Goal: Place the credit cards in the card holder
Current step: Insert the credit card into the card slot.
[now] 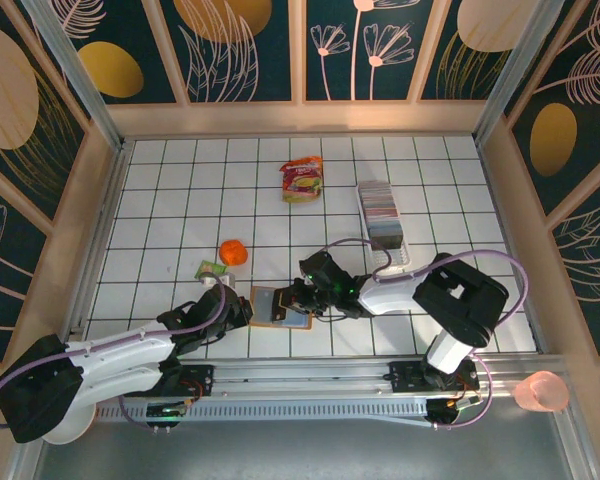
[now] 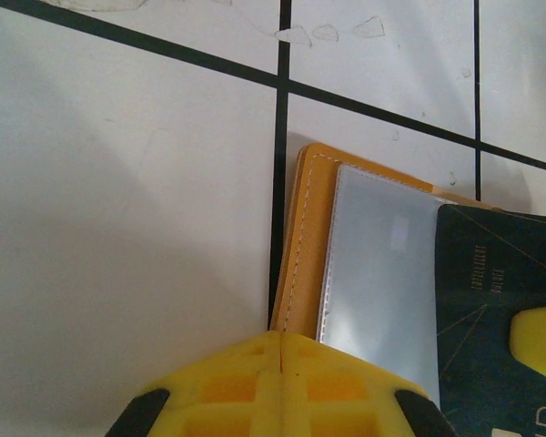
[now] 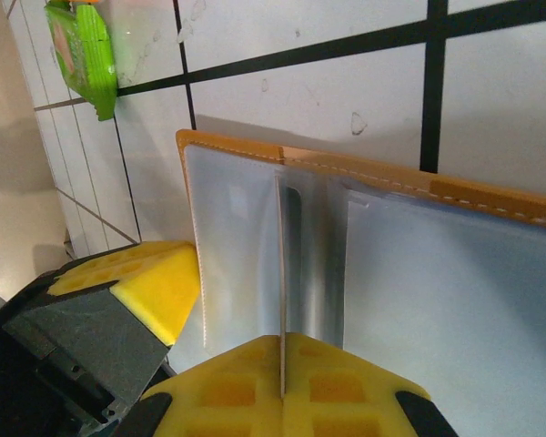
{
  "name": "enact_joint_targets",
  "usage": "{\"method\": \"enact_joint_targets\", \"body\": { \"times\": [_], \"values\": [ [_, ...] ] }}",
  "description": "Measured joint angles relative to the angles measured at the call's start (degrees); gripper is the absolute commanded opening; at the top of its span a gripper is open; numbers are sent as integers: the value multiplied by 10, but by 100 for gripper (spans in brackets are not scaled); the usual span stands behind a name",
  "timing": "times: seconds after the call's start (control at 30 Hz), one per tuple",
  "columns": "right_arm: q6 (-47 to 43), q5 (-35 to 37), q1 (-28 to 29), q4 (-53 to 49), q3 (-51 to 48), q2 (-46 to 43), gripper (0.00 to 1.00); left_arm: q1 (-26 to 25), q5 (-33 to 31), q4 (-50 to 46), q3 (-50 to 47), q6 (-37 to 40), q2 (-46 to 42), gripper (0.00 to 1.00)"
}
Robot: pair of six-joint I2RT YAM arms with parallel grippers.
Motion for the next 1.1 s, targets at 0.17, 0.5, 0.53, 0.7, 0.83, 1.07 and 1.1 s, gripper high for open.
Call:
{"method": "enact_joint_targets", "body": {
  "times": [0.17, 0.5, 0.53, 0.7, 0.83, 1.07, 1.1],
  "values": [
    [7, 2, 3, 0, -2, 0, 0, 0, 0, 3, -3, 0, -2, 0],
    [20, 31, 10, -40, -4, -19, 0, 0, 2, 3, -9, 0, -13, 0],
    [20, 33, 11, -42, -4, -20, 0, 0, 2, 3, -9, 0, -13, 0],
    [19, 34, 13, -44, -4, -21, 0, 0, 2, 5, -10, 0, -13, 0],
    [19, 29, 15, -34, -4, -16, 0, 0, 2, 6, -11, 0, -13, 0],
    [19, 23, 18, -13, -4, -9, 0, 0, 2, 6, -11, 0, -13, 0],
    [19, 21, 18, -10, -4, -9, 0, 0, 2, 7, -11, 0, -13, 0]
  ]
}}
